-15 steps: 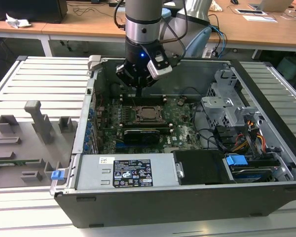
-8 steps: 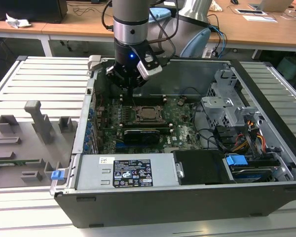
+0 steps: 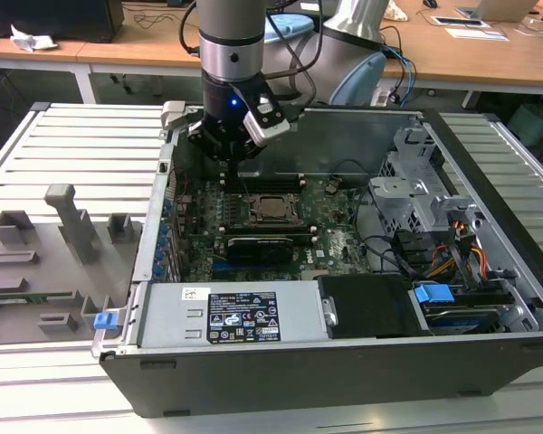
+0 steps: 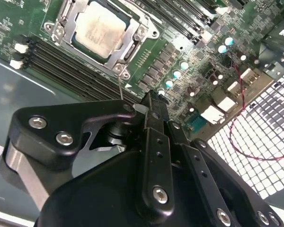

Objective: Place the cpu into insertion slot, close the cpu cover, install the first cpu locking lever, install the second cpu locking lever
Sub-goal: 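Install the first cpu locking lever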

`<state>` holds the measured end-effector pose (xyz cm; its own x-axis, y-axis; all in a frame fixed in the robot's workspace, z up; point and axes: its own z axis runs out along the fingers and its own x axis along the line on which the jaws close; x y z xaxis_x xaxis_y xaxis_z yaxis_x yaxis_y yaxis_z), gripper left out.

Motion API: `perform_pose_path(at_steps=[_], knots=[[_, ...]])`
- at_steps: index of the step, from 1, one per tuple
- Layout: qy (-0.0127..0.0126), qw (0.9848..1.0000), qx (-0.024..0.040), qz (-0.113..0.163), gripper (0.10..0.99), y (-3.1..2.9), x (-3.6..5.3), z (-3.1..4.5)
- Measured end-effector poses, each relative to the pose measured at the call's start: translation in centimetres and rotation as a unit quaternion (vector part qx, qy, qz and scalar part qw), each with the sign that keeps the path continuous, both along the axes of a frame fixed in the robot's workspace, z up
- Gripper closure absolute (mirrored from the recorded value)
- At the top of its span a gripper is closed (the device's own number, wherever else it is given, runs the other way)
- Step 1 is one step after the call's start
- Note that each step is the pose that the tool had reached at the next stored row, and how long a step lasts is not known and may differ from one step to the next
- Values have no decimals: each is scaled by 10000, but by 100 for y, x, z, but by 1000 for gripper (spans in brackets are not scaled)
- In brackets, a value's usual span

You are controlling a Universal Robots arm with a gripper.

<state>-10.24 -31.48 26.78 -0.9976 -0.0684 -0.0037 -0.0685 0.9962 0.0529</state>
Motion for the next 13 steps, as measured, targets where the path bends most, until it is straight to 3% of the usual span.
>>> perform_pose_path(at_steps=[3,9,13], knots=[[-4,10000,13,-1,980,4,-40,-7],[-4,10000,16,-1,980,143,-42,-61],[-6,10000,15,1,980,174,-30,-82]])
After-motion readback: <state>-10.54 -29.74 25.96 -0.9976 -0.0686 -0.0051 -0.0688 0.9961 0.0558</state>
